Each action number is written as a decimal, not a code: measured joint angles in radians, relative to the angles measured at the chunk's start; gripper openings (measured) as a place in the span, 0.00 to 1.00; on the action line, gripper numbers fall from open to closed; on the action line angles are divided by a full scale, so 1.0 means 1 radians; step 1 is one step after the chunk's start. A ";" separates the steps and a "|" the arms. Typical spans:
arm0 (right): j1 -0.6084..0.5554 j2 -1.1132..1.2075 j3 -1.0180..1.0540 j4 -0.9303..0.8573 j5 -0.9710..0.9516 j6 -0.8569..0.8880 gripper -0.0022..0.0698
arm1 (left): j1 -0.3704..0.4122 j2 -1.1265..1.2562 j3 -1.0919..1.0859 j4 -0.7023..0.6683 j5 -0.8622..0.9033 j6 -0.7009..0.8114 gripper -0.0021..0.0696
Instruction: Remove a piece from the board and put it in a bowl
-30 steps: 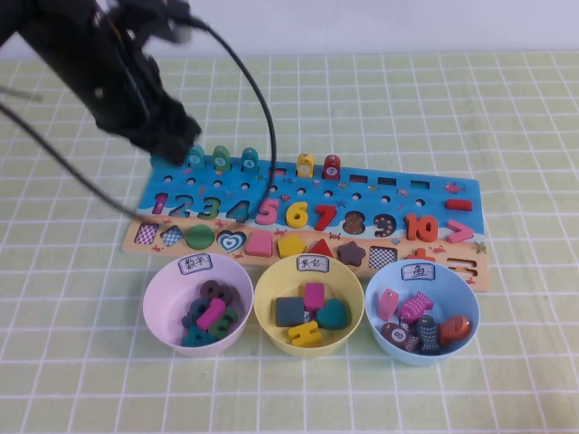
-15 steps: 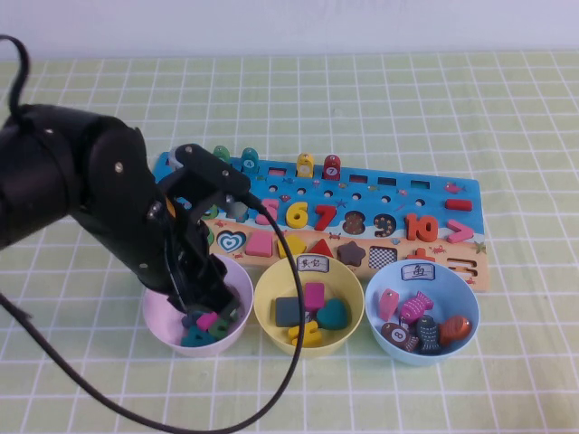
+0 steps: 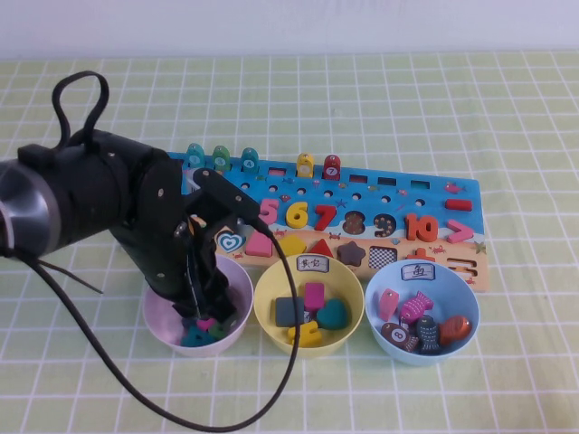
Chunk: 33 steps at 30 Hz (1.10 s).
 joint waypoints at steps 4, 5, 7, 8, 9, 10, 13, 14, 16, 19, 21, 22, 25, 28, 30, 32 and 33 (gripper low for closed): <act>0.000 0.000 0.000 0.000 0.000 0.000 0.00 | 0.000 0.000 0.000 0.054 0.000 0.001 0.29; 0.000 0.000 0.000 0.000 0.000 0.000 0.00 | 0.000 0.000 0.000 0.061 0.000 -0.002 0.31; 0.000 0.000 0.000 0.000 0.000 0.000 0.00 | 0.000 0.000 0.000 0.075 -0.002 -0.026 0.37; 0.000 0.000 0.000 0.000 0.000 0.000 0.00 | 0.000 0.000 0.000 0.077 -0.002 -0.042 0.41; 0.000 0.000 0.000 0.000 0.000 0.000 0.00 | 0.000 0.000 0.000 0.079 -0.007 -0.059 0.45; 0.000 0.000 0.000 0.000 0.000 0.000 0.00 | 0.000 0.000 0.000 0.079 -0.010 -0.069 0.49; 0.000 0.000 0.000 0.000 0.000 0.000 0.00 | 0.000 -0.004 0.000 0.079 -0.012 -0.086 0.56; 0.000 0.000 0.000 0.000 0.000 0.000 0.00 | 0.000 -0.012 0.000 0.079 -0.012 -0.090 0.58; 0.000 0.000 0.000 0.000 0.000 0.000 0.00 | 0.000 -0.027 0.000 0.079 -0.014 -0.092 0.58; 0.000 0.000 0.000 0.000 0.000 0.000 0.00 | 0.000 -0.087 0.008 0.079 -0.045 -0.091 0.48; 0.000 0.000 0.000 0.000 0.000 0.000 0.00 | 0.000 -0.166 0.038 0.066 -0.101 -0.063 0.32; 0.000 0.000 0.000 0.000 0.000 0.000 0.00 | 0.000 -0.208 0.058 0.056 -0.146 -0.040 0.24; 0.000 0.000 0.000 0.000 0.000 0.000 0.00 | -0.005 -0.380 0.170 -0.005 -0.291 0.002 0.09; 0.000 0.000 0.000 0.000 0.000 0.000 0.00 | -0.006 -0.562 0.289 -0.067 -0.397 0.011 0.04; 0.000 0.000 0.000 0.000 0.000 0.000 0.00 | -0.006 -0.664 0.367 -0.107 -0.434 0.013 0.04; 0.000 0.000 0.000 0.000 0.000 0.000 0.00 | -0.006 -0.742 0.427 -0.136 -0.443 0.013 0.03; 0.000 0.000 0.000 0.000 0.000 0.000 0.00 | -0.006 -0.781 0.455 -0.146 -0.443 0.013 0.03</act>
